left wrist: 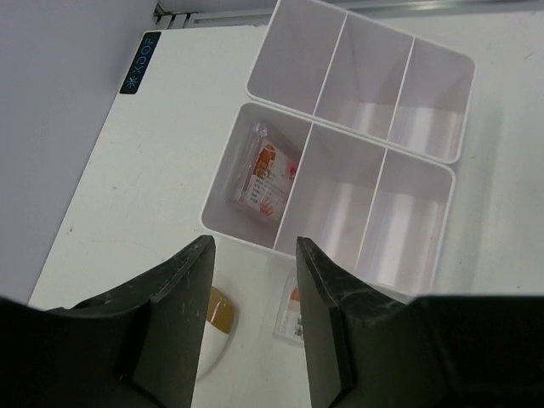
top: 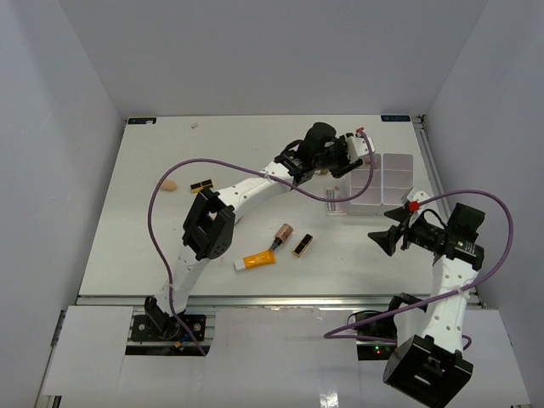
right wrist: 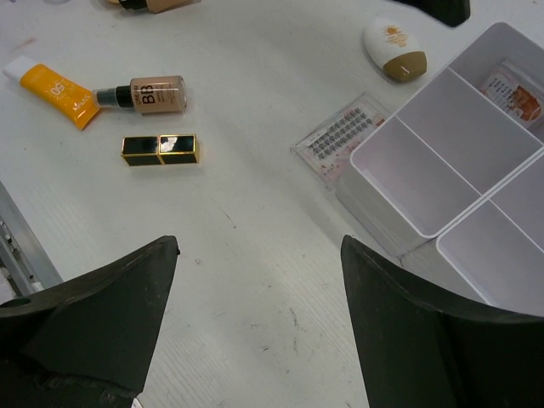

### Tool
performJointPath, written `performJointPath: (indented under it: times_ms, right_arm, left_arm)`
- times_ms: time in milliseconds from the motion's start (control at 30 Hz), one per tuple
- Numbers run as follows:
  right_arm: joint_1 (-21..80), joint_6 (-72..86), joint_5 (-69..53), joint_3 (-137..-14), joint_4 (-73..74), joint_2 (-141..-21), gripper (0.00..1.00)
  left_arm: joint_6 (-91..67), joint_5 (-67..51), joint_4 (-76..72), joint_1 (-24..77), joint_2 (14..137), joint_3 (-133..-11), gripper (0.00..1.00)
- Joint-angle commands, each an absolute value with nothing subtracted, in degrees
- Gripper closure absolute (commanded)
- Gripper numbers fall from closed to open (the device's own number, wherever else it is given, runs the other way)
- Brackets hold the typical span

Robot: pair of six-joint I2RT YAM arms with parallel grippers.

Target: Organize the makeup

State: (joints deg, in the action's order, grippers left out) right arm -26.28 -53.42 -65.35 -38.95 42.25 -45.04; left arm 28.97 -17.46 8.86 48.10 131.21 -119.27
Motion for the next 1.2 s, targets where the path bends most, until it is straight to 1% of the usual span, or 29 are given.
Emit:
performJointPath:
  times_ms: [0,67,133,233,267,333,367,400,433,533,567,700,733,900,1033,1167]
  right_arm:
    - [-26.2,-54.98,-65.98,-38.35,42.67,-45.43,0.16]
    - [-25.02,-54.14,-64.04,-39.29,42.51,-46.27,0.16]
    - [-20.8,-49.75,-57.27,-40.01,38.4,-47.1,0.17]
    - [-10.84,-41.62,-45.56,-42.7,34.38,-49.66,0.17]
    - [-4.65,-40.08,-39.96,-43.48,33.65,-50.51,0.17]
    - [2.5,-36.08,-35.18,-45.71,31.83,-52.92,0.16]
    - [5.99,-33.85,-33.05,-46.8,30.49,-54.32,0.15]
    - [8.41,-32.04,-31.25,-48.01,30.33,-55.8,0.15]
    - [10.76,-30.44,-29.58,-49.31,29.86,-57.59,0.14]
    - [20.3,-23.51,-22.89,-55.18,28.33,-67.67,0.11]
    - [22.03,-20.13,-20.93,-56.79,28.09,-70.33,0.11]
    - [26.44,-11.76,-16.29,-62.29,27.46,-80.59,0.09]
    - [27.18,-9.56,-13.54,-63.24,27.22,-82.34,0.07]
    - [29.06,-0.2,-2.49,-65.6,24.82,-87.74,0.02]
    - [29.65,4.68,5.84,-67.82,23.82,-90.93,0.08]
    - [29.97,7.18,10.52,-69.16,23.76,-94.36,0.1]
  left_arm:
    - [18.71,-15.91,7.36,47.29,114.1,-113.17,0.42]
    - [14.48,-15.34,7.3,46.3,108.33,-106.82,0.36]
    - [7.5,-17.28,6.91,43.23,99.33,-96.13,0.29]
    - [-3.47,-27.77,6.68,37.24,88.96,-83.76,0.21]
    - [-7.75,-29.64,5.51,35.29,85.5,-79.73,0.19]
    - [-10.48,-31.59,3.96,30.69,75.16,-69.14,0.15]
    - [-11.01,-31.24,3.49,29.74,71.71,-63.38,0.11]
    - [-11.15,-30.35,3.74,29.39,68.97,-60.6,0.1]
    - [-11.16,-28.79,4.31,28.9,66.58,-58.69,0.07]
    - [-10.3,-23.73,7.15,28.22,58.33,-52.15,0.04]
    - [-10.07,-21.86,7.36,28.11,56.03,-50.14,0.03]
    - [-9.61,-16.43,6.98,27.63,48.73,-42.22,0.02]
    - [-9.62,-15.58,7.1,27.6,47.56,-40.89,0.02]
    - [-10.42,-13.43,8.0,27.51,43.79,-37.51,0.02]
    - [-10.78,-12.22,8.35,27.51,42.45,-37.0,0.02]
    - [-10.6,-11.21,8.76,27.51,42.35,-37.09,0.02]
